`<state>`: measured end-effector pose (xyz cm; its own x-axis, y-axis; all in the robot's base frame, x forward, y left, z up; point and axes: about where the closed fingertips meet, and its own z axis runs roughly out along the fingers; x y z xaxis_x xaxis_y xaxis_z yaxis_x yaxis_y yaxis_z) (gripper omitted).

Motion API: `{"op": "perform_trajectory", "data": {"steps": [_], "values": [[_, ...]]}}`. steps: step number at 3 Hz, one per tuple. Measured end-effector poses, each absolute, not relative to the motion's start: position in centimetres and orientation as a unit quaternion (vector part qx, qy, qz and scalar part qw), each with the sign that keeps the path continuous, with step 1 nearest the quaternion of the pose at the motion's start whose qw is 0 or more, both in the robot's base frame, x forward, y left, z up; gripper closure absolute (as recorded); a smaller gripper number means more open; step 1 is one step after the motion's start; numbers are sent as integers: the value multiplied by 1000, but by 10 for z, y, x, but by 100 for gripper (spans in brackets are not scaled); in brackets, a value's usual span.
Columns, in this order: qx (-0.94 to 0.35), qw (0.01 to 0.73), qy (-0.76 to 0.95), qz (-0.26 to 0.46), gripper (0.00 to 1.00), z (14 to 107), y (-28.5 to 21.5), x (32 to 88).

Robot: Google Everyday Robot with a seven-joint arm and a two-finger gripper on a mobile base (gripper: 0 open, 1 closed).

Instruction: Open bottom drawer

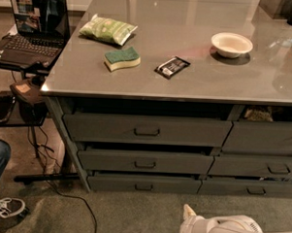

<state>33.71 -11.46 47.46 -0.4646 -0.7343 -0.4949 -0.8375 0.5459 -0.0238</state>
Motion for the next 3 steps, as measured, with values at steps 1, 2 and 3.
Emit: {"op": "perform_trajectory", "data": {"steps": [1, 2, 3], "values": [[-474, 276, 831, 94, 0, 471, -126, 368], [-497, 332, 801, 45, 0, 483, -145, 424], [-500, 333, 798, 40, 0, 483, -146, 426]]}}
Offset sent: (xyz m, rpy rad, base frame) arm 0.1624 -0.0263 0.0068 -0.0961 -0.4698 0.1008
